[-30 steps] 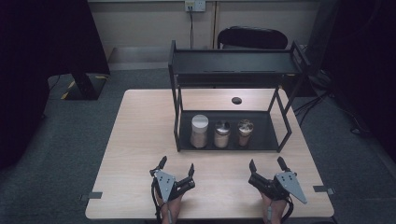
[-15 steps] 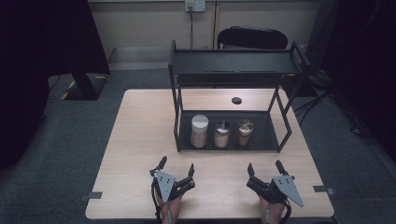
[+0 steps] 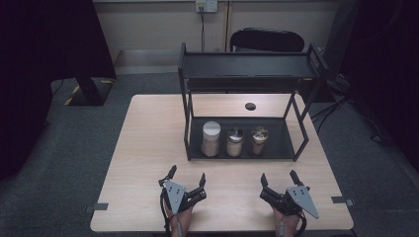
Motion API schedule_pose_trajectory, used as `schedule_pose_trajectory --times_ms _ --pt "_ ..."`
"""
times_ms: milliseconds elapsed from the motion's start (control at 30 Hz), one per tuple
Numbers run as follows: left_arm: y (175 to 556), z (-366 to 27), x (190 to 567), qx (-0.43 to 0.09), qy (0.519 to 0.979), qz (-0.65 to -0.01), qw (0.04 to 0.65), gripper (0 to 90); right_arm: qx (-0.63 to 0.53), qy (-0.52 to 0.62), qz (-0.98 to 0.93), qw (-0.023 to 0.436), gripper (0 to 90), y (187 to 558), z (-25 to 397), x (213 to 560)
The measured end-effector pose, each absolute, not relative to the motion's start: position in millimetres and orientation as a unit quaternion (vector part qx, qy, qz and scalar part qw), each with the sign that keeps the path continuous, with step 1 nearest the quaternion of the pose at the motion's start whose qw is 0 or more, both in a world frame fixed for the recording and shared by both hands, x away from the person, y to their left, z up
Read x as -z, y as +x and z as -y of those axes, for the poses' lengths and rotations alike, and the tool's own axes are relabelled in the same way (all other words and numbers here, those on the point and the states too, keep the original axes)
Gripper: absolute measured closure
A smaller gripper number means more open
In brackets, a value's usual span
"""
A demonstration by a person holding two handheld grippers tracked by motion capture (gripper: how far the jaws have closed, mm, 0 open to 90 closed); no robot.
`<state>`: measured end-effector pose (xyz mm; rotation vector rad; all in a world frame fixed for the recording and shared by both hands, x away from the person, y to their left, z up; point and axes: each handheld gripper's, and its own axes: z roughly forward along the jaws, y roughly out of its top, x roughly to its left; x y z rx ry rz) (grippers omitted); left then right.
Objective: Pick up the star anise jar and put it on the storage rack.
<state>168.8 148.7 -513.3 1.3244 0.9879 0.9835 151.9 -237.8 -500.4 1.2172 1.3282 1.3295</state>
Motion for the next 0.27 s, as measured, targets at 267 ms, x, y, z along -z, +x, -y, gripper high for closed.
schedule_pose_trajectory --times_ms 267 --pt "169.1 -148.4 512.7 -0.418 0.564 -0.424 0.572 2.0 -0.534 0.485 -0.536 0.438 0.3 151.4 237.1 501.7"
